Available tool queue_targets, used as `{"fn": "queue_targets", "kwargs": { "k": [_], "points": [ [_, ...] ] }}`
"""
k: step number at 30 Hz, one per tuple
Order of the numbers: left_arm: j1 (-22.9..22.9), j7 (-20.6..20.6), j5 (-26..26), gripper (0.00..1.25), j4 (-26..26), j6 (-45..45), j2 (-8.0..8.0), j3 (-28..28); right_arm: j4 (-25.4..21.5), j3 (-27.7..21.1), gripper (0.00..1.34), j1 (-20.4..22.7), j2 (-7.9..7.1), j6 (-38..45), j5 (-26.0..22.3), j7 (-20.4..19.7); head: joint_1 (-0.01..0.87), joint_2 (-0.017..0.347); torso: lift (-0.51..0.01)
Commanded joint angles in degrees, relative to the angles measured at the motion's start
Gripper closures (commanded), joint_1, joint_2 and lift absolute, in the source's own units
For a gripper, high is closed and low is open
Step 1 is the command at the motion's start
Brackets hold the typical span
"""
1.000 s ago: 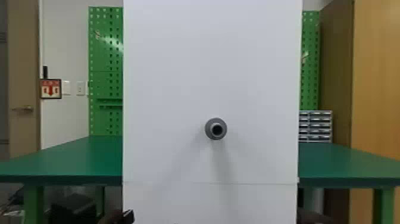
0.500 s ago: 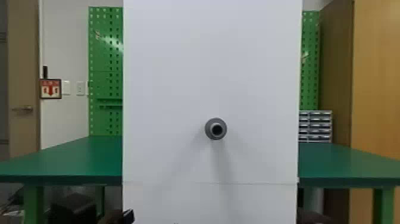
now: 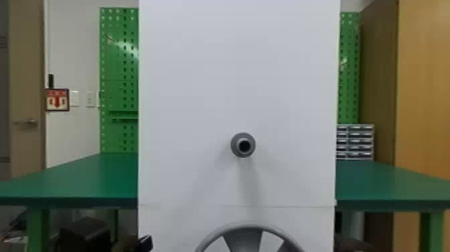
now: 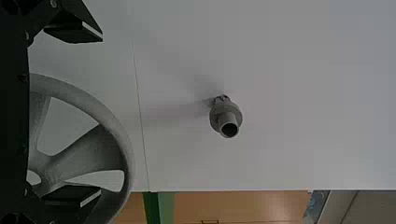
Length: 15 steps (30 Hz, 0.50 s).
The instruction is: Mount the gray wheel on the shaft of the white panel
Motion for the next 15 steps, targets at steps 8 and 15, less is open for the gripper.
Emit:
{"fn": "queue_targets", "kwargs": {
  "k": [8,15],
  "points": [
    [0.07,0.0,-0.18,0.13,0.0,0.0,0.0,-0.01,-6.77,2.77,1.21,-6.8,-0.95,9.66,-2.43,-4.17,0.034,0.031,-0.49],
    [-0.37,0.0,-0.1,0.13,0.26,0.26,0.18,-0.54,-10.82,3.56,1.21,-9.52,-1.13,13.97,-4.81,-9.62,0.034,0.031,-0.49]
  ]
}}
